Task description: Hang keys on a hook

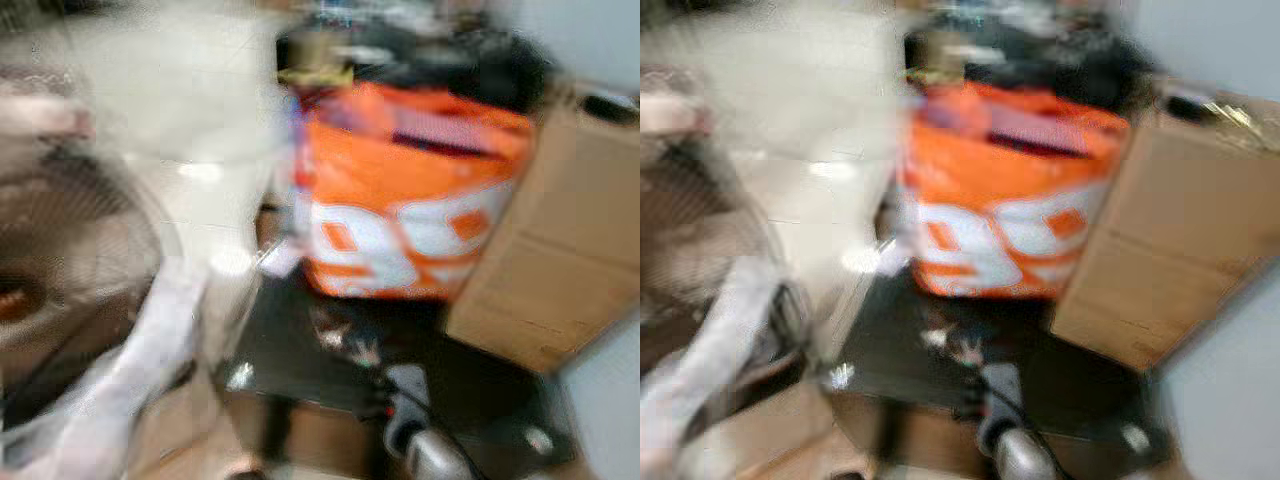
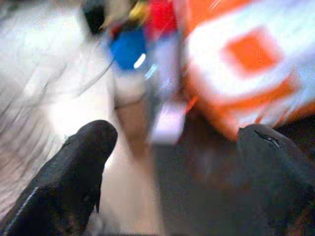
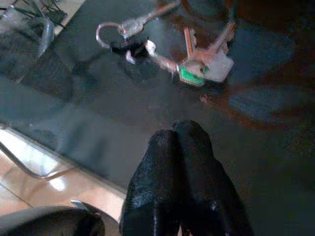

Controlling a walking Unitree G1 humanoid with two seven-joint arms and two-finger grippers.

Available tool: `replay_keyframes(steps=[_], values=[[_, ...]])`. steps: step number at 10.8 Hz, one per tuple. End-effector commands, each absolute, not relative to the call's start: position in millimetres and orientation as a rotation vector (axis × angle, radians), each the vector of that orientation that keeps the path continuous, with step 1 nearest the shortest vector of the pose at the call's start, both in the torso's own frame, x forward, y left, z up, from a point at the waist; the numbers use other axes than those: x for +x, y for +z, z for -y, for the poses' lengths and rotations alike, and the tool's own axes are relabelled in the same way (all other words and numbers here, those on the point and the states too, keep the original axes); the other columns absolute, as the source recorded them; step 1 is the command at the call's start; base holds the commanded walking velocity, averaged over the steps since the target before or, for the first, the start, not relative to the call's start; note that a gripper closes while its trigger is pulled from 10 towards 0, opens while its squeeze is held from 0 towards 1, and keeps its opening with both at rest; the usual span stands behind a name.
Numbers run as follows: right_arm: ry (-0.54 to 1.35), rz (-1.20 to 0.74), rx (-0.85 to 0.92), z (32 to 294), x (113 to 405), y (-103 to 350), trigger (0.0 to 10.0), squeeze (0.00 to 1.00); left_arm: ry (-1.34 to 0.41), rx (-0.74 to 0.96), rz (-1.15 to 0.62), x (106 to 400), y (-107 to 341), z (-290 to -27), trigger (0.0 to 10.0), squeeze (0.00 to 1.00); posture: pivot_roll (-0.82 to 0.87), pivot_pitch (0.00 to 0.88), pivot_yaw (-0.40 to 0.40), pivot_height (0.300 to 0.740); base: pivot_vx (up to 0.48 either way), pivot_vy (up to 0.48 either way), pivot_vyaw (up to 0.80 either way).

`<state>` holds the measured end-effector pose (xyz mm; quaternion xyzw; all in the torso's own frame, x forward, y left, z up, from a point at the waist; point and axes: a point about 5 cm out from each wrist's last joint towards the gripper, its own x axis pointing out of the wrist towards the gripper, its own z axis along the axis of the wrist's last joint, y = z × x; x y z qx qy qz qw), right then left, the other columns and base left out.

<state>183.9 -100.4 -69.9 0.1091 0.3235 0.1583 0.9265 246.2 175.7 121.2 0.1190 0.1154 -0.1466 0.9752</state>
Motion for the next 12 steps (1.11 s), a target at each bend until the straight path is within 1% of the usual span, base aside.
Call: replay_keyframes(steps=[1,2,3,5,7,9,10,12], values=[[0.302,-0.115,0.106,105,335,80,0.0,0.00,-0.269,0.258,-0.256,245,110,-176,10.0,0.00,0.09,0.000,0.000,0.740,0.000,0.000,0.00],[0.278,-0.178,0.050,110,337,72,10.0,0.00,-0.273,0.265,-0.270,250,107,-176,10.0,0.00,0.08,0.000,0.000,0.740,0.000,0.000,0.00],[0.271,-0.190,0.042,111,338,70,10.0,0.00,-0.277,0.270,-0.274,251,106,-175,10.0,0.00,0.08,0.000,0.000,0.740,0.000,0.000,0.00],[0.259,-0.102,0.067,114,341,83,10.0,0.00,-0.289,0.280,-0.245,259,101,-174,10.0,0.00,0.07,0.000,0.000,0.740,0.000,0.000,0.00],[0.252,-0.043,0.082,120,338,88,10.0,0.00,-0.279,0.277,-0.223,259,96,-174,10.0,0.00,0.08,0.000,0.000,0.740,0.000,0.000,0.00],[0.230,-0.065,0.042,124,336,81,10.0,0.00,-0.295,0.280,-0.229,262,93,-172,10.0,0.00,0.06,0.000,0.000,0.740,0.000,0.000,0.00],[0.225,-0.065,0.044,125,336,81,10.0,0.00,-0.297,0.284,-0.231,263,92,-171,10.0,0.00,0.06,0.000,-0.102,0.740,0.000,0.000,0.00],[0.225,-0.065,0.044,125,336,81,10.0,0.00,-0.297,0.284,-0.231,263,92,-171,10.0,0.00,0.06,0.000,-0.102,0.740,0.000,0.000,0.00]])
